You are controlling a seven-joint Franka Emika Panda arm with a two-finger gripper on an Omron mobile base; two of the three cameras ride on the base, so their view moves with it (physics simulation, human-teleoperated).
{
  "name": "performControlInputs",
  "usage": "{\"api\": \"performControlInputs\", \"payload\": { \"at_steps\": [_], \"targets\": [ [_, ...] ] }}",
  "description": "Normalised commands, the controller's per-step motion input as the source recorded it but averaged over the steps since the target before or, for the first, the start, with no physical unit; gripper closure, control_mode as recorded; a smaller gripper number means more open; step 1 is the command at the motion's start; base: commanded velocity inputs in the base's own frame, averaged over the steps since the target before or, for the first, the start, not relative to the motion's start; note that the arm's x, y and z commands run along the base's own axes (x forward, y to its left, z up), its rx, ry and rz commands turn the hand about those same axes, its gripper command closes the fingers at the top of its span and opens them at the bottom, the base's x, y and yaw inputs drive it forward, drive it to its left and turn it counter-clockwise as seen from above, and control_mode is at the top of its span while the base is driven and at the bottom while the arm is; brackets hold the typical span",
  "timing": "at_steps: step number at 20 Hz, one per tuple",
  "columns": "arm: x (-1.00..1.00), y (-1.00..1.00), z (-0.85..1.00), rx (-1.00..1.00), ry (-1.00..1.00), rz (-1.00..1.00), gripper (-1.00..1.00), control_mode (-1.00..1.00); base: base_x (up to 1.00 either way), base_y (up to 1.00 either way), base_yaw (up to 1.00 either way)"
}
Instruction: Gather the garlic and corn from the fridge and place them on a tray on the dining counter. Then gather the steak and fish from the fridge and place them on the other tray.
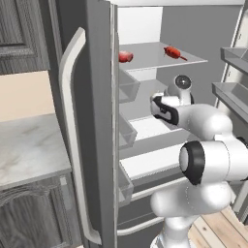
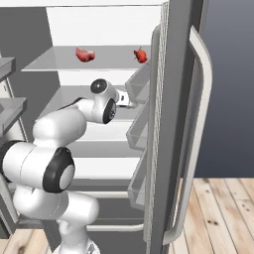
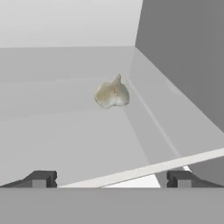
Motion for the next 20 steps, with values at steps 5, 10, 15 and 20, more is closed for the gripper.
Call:
{"api": "performControlInputs", "payload": {
  "at_steps": [5,10,15,20],
  "targets": [
    [0.23,-0.07,-0.16,0.0,-0.05,-0.03,-1.0,-1.0,0.0,0.0,0.0],
    [0.0,0.0,-0.28,0.0,-0.03,0.0,-1.0,-1.0,0.0,0.0,0.0],
    [0.22,0.0,-0.07,0.0,0.0,0.0,-1.0,-1.0,0.0,0.0,0.0],
    [0.4,0.0,0.0,0.0,0.0,0.0,-1.0,-1.0,0.0,0.0,0.0]
  ]
}}
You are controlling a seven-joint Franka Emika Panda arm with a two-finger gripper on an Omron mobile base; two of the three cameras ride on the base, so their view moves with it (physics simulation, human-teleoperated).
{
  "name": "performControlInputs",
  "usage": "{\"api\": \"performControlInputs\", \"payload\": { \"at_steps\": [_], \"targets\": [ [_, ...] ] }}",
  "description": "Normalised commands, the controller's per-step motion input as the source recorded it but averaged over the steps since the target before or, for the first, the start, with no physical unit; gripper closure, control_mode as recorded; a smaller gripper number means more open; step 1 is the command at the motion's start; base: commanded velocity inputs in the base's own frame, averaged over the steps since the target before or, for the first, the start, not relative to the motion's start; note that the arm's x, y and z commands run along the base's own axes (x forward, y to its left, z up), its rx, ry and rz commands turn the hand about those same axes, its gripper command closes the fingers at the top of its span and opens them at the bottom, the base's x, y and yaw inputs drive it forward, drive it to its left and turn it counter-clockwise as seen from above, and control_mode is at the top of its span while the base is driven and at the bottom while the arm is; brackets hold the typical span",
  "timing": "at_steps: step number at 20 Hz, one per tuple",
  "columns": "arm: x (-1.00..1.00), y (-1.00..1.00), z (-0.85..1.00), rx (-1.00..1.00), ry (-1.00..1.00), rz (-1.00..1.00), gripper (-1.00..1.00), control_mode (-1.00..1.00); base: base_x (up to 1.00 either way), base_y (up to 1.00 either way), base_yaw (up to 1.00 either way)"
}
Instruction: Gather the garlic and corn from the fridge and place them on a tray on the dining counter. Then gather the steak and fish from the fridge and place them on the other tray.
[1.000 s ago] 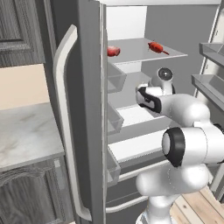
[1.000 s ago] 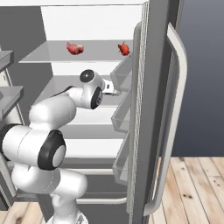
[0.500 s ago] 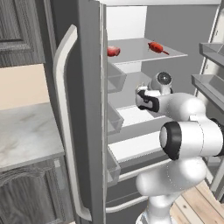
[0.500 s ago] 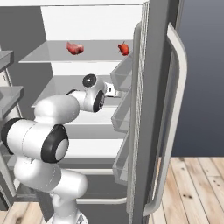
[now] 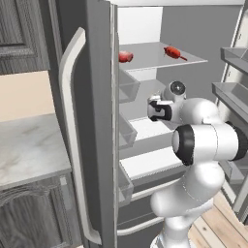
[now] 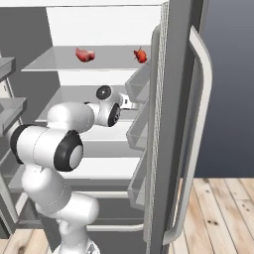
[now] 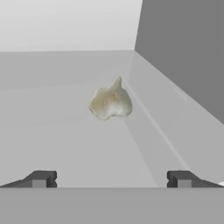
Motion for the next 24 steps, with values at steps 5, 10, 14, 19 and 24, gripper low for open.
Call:
{"api": "performControlInputs", "payload": {
  "at_steps": [5,10,14,19,24],
  "targets": [
    [0.29,-0.01,-0.09,0.0,0.0,0.0,-1.0,-1.0,0.0,0.0,0.0],
    [0.41,-0.01,-0.04,0.01,0.0,0.0,-1.0,-1.0,0.0,0.0,0.0],
    [0.36,-0.1,-0.01,0.01,0.0,0.0,-1.0,-1.0,0.0,0.0,0.0],
    [0.23,-0.18,-0.1,0.01,0.0,0.0,-1.0,-1.0,0.0,0.0,0.0],
    [0.25,-0.07,-0.12,0.0,0.0,0.0,-1.0,-1.0,0.0,0.0,0.0]
  ]
}}
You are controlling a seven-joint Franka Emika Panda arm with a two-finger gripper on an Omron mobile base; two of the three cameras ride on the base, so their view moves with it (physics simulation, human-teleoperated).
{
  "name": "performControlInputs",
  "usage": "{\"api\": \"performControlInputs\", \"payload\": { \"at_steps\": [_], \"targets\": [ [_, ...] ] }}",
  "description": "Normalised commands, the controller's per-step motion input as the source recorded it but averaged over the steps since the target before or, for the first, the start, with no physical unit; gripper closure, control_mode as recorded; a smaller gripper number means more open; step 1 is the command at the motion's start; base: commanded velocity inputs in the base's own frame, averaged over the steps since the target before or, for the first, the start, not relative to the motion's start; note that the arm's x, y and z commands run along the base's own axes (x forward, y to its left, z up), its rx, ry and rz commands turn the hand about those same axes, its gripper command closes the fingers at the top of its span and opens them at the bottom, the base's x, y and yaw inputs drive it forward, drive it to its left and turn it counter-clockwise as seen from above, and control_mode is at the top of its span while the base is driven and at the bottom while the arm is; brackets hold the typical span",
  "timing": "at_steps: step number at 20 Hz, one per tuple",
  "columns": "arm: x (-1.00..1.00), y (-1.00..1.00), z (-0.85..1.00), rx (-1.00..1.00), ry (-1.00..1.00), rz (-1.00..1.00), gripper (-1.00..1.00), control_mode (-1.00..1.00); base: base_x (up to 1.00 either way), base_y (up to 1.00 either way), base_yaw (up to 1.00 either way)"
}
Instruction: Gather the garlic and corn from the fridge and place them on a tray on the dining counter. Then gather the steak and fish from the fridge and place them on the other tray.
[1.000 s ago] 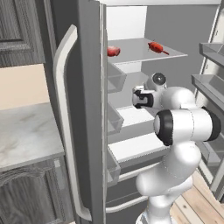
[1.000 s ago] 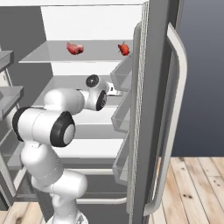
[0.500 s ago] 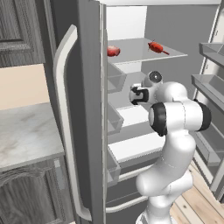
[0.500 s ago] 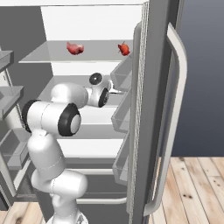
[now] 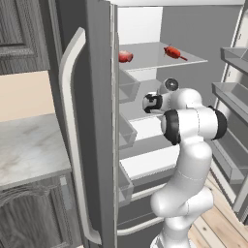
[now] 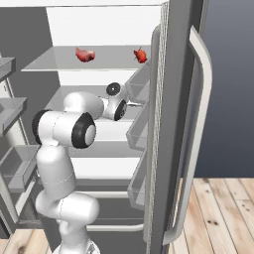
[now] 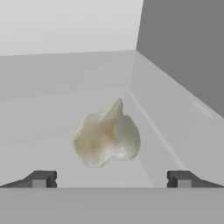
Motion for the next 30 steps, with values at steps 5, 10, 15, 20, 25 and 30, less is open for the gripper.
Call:
{"api": "performControlInputs", "payload": {
  "at_steps": [5,10,15,20,25,30],
  "targets": [
    [0.25,-0.01,0.0,0.01,0.02,0.0,-1.0,-1.0,0.0,0.0,0.0],
    [0.16,0.0,-0.08,0.01,0.05,0.0,-1.0,-1.0,0.0,0.0,0.0],
    [0.19,0.0,-0.1,0.0,0.02,0.0,-1.0,-1.0,0.0,0.0,0.0],
    [0.22,0.0,-0.08,0.0,0.0,0.0,-1.0,-1.0,0.0,0.0,0.0],
    [0.23,0.0,-0.1,0.0,0.0,0.0,-1.0,-1.0,0.0,0.0,0.0],
    [0.12,-0.09,-0.04,0.0,0.0,0.0,1.0,-1.0,0.0,0.0,0.0]
  ]
}}
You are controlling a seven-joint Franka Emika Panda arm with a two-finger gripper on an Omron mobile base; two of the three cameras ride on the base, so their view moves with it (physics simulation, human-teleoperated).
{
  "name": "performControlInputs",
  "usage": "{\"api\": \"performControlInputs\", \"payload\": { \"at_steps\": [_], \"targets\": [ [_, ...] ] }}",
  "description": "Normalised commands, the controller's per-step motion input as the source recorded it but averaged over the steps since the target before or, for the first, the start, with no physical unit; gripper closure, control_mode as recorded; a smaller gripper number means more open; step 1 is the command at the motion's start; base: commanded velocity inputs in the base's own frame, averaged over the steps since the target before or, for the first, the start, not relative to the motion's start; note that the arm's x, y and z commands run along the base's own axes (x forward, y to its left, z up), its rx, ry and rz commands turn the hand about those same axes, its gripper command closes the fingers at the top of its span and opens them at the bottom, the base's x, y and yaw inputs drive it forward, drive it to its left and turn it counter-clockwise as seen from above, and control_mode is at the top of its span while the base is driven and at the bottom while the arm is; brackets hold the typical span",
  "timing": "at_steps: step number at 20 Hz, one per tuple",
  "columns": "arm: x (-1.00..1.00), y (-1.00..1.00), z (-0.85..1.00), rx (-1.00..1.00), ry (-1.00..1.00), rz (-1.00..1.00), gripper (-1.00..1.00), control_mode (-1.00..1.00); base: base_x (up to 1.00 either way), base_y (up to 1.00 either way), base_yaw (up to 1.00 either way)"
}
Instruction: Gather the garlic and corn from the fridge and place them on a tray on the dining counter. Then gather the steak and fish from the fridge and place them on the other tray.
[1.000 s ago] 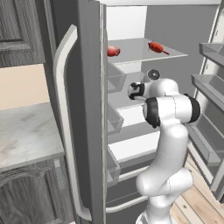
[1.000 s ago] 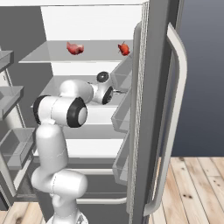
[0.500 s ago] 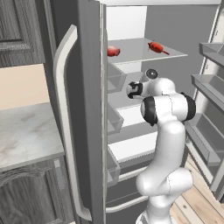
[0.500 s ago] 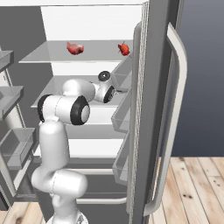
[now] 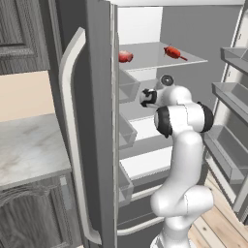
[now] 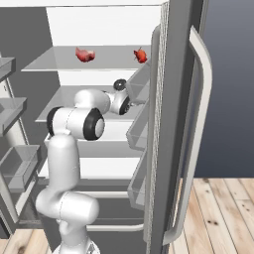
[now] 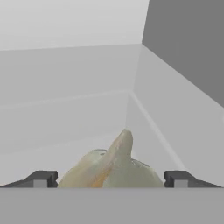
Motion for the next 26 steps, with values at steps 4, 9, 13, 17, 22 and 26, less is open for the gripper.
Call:
{"api": "performControlInputs", "payload": {
  "at_steps": [4,9,13,17,22,26],
  "targets": [
    [-0.06,-0.21,-0.06,0.0,0.0,0.0,1.0,-1.0,0.0,0.0,0.0],
    [-0.53,0.01,-0.19,0.03,0.0,0.0,1.0,-1.0,0.0,0.0,0.0],
    [-0.6,0.19,-0.16,0.04,0.0,0.0,1.0,-1.0,0.0,0.0,0.0],
    [-0.62,0.02,-0.02,0.04,0.0,0.0,1.0,-1.0,0.0,0.0,0.0],
    [-0.62,0.0,0.02,0.04,0.0,0.0,1.0,-1.0,0.0,0.0,0.0],
    [-0.62,0.12,0.15,0.03,0.0,0.0,1.0,-1.0,0.0,0.0,0.0]
  ]
}}
